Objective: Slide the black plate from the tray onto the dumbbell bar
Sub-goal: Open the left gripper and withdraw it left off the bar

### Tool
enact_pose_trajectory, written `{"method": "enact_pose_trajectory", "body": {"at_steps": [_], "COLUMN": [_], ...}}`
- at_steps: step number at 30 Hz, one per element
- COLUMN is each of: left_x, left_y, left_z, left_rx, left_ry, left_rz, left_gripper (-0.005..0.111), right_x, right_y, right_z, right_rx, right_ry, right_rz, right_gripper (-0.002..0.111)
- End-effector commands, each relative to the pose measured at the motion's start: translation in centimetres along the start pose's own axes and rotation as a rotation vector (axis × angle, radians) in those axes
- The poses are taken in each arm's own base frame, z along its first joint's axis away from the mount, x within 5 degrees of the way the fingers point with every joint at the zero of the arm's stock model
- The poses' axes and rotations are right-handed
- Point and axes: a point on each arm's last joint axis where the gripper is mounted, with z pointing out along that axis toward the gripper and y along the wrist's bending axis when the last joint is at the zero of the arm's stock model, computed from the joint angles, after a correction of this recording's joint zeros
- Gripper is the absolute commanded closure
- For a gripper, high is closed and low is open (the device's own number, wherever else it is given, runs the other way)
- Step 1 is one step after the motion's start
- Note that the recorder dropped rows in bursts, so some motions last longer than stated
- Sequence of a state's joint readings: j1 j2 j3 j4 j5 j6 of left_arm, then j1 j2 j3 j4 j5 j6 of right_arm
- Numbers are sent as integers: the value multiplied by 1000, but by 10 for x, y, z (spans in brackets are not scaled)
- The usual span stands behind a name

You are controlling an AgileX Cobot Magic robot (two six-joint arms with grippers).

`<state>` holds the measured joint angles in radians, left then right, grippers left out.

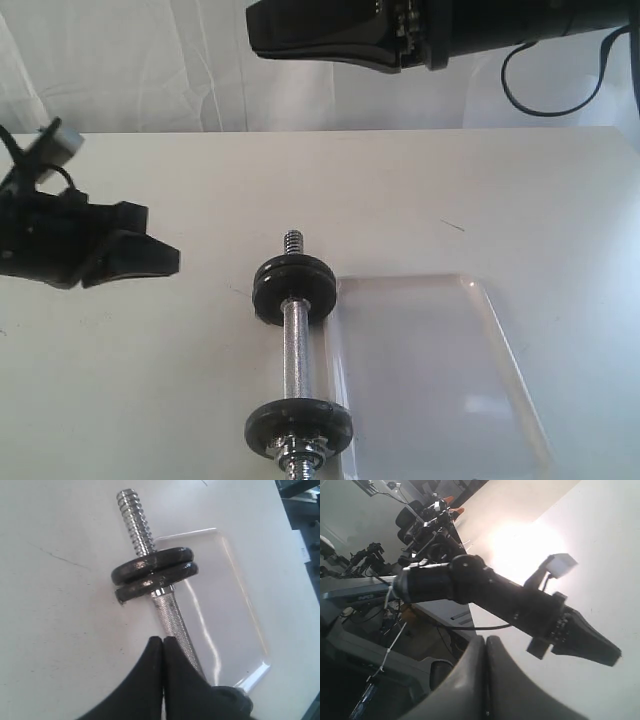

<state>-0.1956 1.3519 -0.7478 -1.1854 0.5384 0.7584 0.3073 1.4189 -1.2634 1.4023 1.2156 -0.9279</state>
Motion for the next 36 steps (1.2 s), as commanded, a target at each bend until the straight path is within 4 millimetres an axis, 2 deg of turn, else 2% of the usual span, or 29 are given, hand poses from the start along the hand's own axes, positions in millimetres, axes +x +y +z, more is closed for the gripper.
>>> {"method": "enact_pose_trajectory", "body": {"at_steps": [1,6,12,17,36], "left_x": [7,17,33,38,40], "left_y": [-21,-52,-68,-74,-76], "left_z": [-40,-81,-107,-113,-114], "left_rx": [-53,-62,-82,-69,-68], "left_ry": [-24,-132,-197,-203,-211], "left_rz": [130,247,363,397,411], "left_gripper": [107,107,107,107,107], "right_x": [0,4,5,4,3], "right_y": [3,0,-12,-20,-20], "right_z": [-1,-2,-3,-5,-5], "right_rx": [4,39,173,258,267], "right_ry": [11,58,76,65,58], "right_rz": [-26,-47,-91,-120,-121], "right_gripper": [108,108,108,108,108]}}
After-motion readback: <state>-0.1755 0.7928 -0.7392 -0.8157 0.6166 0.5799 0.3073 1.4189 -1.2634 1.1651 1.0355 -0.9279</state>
